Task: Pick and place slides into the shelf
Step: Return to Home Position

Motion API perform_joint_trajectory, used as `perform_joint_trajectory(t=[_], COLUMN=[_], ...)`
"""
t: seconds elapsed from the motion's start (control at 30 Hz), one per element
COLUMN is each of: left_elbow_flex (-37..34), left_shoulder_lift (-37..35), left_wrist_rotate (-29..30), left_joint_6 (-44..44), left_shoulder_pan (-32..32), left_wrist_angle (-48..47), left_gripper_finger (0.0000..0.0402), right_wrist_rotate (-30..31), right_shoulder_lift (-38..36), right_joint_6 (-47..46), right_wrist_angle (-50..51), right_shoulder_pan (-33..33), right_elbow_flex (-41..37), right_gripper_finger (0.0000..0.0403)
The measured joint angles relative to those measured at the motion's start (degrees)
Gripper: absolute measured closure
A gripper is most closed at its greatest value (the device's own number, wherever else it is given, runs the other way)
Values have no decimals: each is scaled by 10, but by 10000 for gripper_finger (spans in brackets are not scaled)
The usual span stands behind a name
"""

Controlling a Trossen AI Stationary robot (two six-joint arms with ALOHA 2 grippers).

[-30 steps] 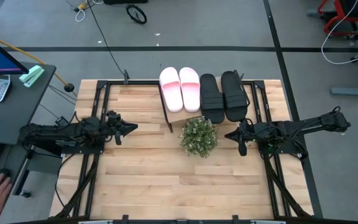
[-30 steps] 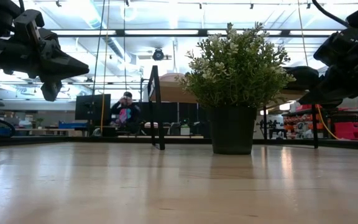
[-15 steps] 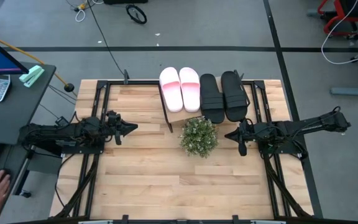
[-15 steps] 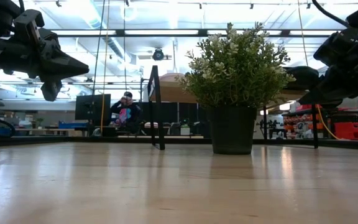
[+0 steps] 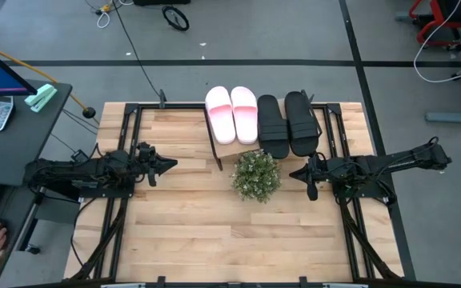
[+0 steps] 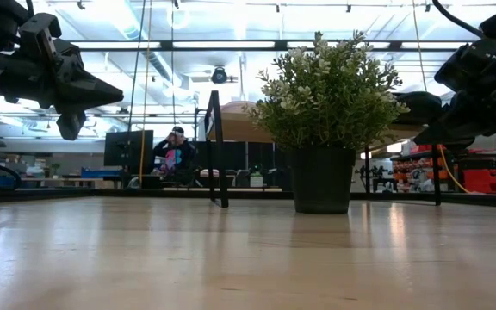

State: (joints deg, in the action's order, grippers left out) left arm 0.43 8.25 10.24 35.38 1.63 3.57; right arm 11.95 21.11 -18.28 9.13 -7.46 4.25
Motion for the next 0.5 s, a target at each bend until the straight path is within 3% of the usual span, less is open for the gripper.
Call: perform_joint_trajectory(t=[0.5], left_elbow_flex=[0], left_shoulder_lift=[0], left_wrist_rotate=[0], left_joint_6=[0], left_shoulder_pan=[0], left_wrist_angle=[0], left_gripper_finger=[363], right_wrist_rotate=[0], right_shoulder_lift=[0], right_joint_6=[0], right_wrist_angle=[0], right_shoulder_pan=[0], right_elbow_flex=[0], right_gripper_finger=[389])
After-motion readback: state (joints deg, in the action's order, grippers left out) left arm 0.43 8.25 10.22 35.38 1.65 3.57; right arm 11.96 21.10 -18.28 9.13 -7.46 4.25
